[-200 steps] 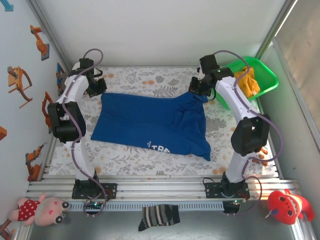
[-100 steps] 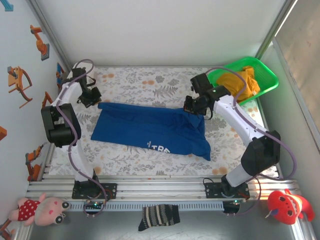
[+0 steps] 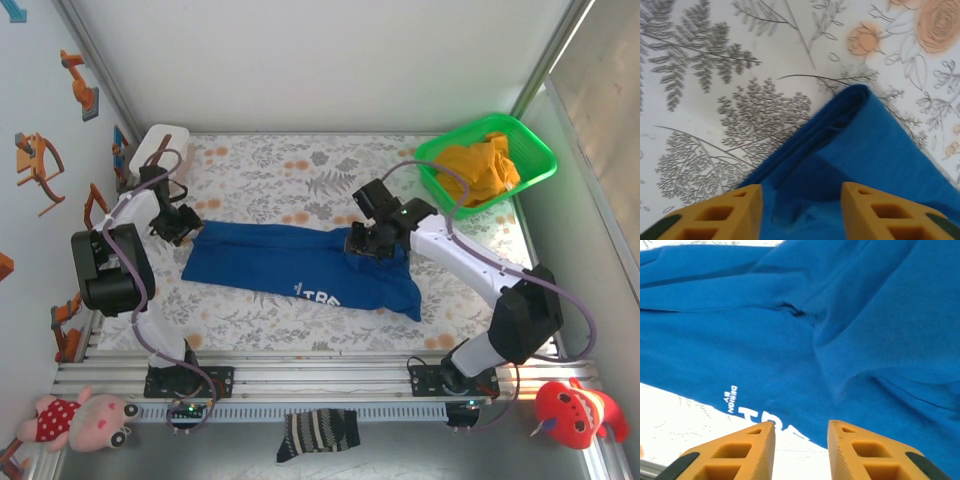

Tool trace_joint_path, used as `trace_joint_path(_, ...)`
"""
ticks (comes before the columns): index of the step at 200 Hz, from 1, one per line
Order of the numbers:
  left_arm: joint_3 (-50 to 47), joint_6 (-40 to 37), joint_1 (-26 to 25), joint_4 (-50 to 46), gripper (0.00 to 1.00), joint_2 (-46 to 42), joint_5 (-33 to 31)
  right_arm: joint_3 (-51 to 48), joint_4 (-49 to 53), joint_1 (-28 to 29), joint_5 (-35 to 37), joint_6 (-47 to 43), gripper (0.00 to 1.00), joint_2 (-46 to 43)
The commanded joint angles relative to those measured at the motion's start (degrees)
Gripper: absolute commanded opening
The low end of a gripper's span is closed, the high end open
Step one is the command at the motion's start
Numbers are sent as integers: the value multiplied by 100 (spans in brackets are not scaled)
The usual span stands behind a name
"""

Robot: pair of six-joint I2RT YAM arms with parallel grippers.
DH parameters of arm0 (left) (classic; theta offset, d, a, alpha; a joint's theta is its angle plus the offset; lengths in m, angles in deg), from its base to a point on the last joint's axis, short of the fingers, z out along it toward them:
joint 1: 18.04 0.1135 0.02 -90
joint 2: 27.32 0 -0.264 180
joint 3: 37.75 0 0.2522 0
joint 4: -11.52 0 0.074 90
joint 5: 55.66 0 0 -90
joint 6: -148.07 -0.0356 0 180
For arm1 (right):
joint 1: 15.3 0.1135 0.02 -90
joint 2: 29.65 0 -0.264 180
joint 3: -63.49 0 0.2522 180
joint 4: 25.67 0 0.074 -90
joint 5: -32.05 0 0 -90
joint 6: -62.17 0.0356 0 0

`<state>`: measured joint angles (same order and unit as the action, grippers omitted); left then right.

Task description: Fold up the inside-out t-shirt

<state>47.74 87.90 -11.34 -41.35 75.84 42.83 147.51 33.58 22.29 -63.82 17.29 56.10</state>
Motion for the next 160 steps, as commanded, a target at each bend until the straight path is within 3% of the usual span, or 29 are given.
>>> trace_joint_path(1,74,-37,92,-179,54,-178,-276,-42,331,-201,563,-159,34,-546)
trace_joint_path(43,176,83,31,-131,61,-714,17,-651,290,-1194,312,-944,36,-878)
trace_joint_path(82,599,110,-316,-153,63,-419,413,-912,-77,-1860,-26,-1638,38,-559)
trace_joint_path(160,896,-43,-880,-68,64,528,441,-1323,-995,-2284,-904,-1806,39,141)
